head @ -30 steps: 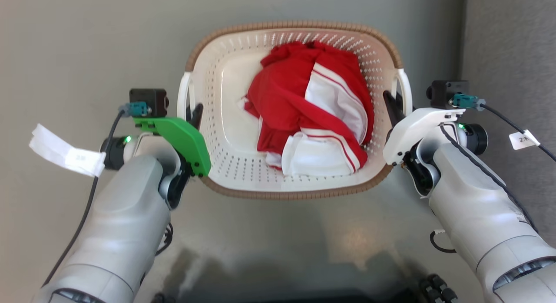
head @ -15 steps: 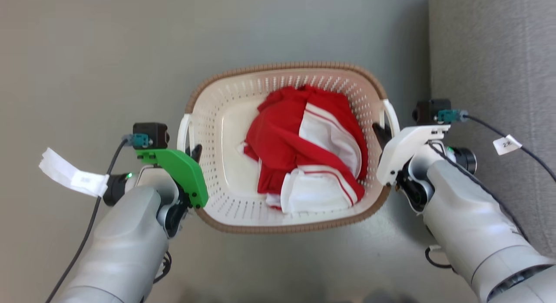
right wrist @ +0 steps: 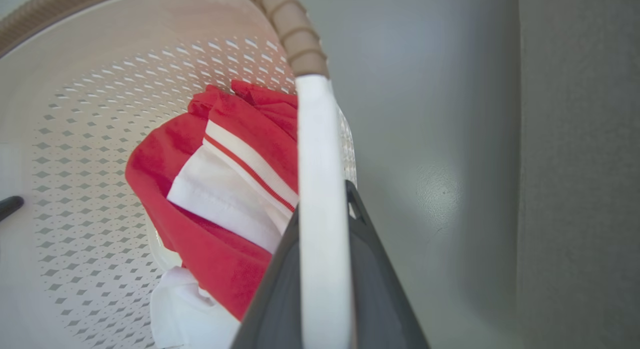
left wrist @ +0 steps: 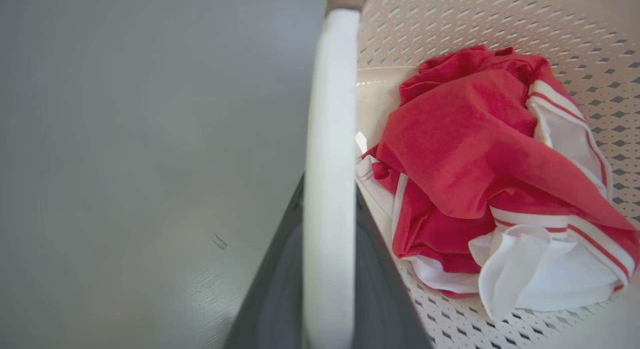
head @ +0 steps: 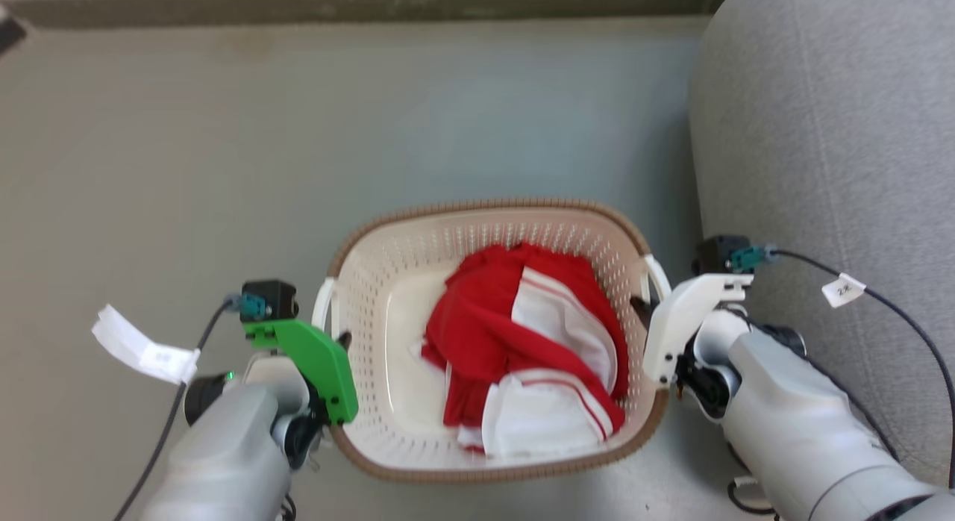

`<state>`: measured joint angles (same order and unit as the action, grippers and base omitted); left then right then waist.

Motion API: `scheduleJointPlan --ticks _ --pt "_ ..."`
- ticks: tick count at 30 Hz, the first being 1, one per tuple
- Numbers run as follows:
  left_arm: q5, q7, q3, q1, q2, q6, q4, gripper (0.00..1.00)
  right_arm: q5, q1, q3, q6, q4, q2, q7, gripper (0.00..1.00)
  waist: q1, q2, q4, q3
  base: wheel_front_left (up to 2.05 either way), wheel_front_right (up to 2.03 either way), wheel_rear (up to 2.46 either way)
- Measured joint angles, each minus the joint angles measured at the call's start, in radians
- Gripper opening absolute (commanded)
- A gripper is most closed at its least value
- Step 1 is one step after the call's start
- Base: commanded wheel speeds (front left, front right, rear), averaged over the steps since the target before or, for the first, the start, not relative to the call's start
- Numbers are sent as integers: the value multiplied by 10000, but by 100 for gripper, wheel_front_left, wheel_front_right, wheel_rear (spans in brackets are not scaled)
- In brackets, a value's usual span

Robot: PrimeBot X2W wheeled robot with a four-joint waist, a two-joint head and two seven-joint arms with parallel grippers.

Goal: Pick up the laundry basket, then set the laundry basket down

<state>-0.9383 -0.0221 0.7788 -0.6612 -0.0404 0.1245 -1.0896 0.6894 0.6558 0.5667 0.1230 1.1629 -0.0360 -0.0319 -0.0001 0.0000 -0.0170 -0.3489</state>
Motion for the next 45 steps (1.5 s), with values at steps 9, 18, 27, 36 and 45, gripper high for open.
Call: scheduleJointPlan --ticks 9,18,27,36,45 --pt "-347 -491 307 844 27 12 -217 0 520 -860 504 -2 -10 4 -811 0 0 0 -145 1300 0 0 0" --pt "-445 -917 491 1353 59 44 -305 0 886 -1451 846 -13 -42 -4 -1350 0 0 0 -255 2507 0 0 0" --pt "-692 -1103 629 1506 58 44 -301 0 1041 -1542 1043 -15 -42 -42 -1684 0 -1 0 -330 3102 0 0 0" --pt "-874 -1181 671 1509 52 44 -301 0 1149 -1542 1181 -17 -42 -63 -1728 0 0 0 -334 3163 0 0 0" --pt "-949 -1181 721 1509 40 44 -301 0 1229 -1541 1275 -17 -42 -73 -1728 0 0 0 -347 3166 0 0 0"
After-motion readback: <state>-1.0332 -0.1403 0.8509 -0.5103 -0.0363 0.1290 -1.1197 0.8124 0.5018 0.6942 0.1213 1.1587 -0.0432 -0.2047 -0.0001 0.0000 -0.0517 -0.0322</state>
